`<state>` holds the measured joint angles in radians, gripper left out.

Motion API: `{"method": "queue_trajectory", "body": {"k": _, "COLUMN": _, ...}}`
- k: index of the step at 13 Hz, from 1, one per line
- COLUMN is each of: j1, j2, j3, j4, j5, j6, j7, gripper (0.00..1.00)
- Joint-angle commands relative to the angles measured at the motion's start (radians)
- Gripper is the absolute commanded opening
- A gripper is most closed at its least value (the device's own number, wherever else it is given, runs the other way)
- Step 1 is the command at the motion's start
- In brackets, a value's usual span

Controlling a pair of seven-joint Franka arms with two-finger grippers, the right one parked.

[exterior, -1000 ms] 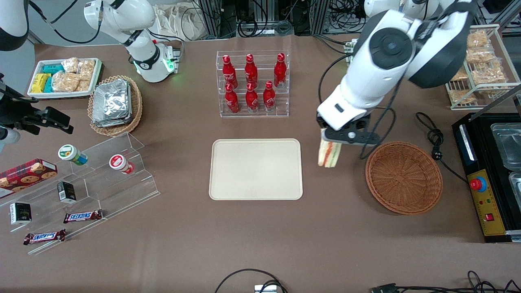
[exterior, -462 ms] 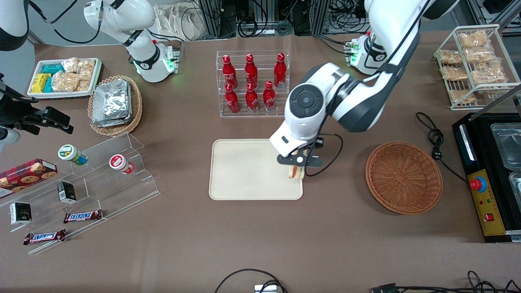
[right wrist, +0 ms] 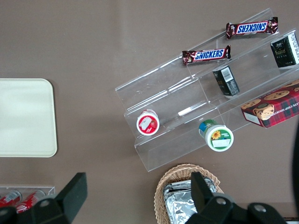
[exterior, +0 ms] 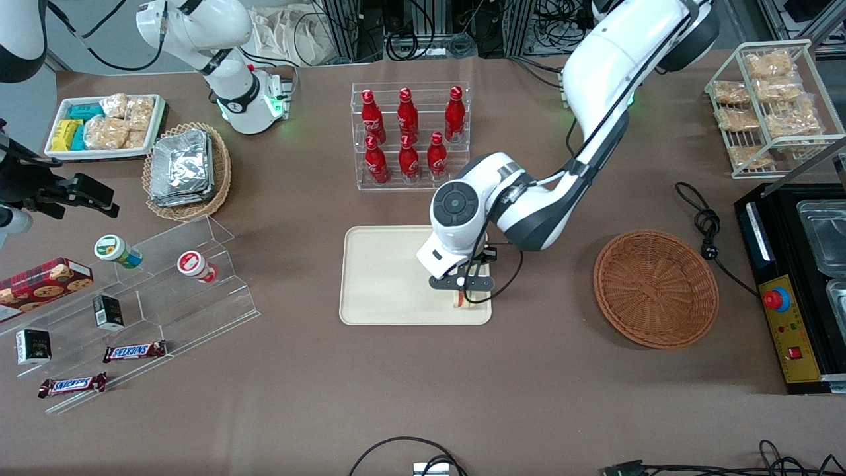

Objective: Place sandwich from basket to tray
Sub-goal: 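Lower the sandwich onto the cream tray and open the left gripper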

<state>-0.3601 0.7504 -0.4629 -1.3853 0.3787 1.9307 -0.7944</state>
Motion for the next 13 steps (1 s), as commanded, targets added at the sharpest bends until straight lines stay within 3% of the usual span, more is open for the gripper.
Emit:
{"method": "queue_trajectory", "body": {"k": 1, "j1": -0.031, "j2": 0.040, "j3": 0.009, "j4": 0.037, "j5": 0.060, "j6": -0.007, "j7": -0.064, "gripper": 0.00}}
{"method": "queue_trajectory", "body": {"k": 8, "j1": -0.037, "j2": 0.084, "j3": 0.044, "j4": 0.008, "j5": 0.078, "j6": 0.071, "j7": -0.108, "gripper": 0.00}}
{"method": "queue_trajectory", "body": {"k": 9, "j1": -0.037, "j2": 0.084, "j3": 0.044, "j4": 0.006, "j5": 0.077, "j6": 0.079, "j7": -0.108, "gripper": 0.11}}
{"method": "queue_trajectory", "body": {"k": 10, "j1": -0.037, "j2": 0.084, "j3": 0.044, "j4": 0.006, "j5": 0.077, "j6": 0.079, "j7": -0.109, "gripper": 0.38}}
{"method": "queue_trajectory", "body": {"k": 11, "j1": -0.037, "j2": 0.084, "j3": 0.044, "j4": 0.005, "j5": 0.077, "j6": 0.080, "j7": -0.117, "gripper": 0.57}}
{"method": "queue_trajectory", "body": {"k": 13, "j1": -0.037, "j2": 0.084, "j3": 0.044, "j4": 0.005, "j5": 0.077, "j6": 0.080, "j7": -0.121, "gripper": 0.69}}
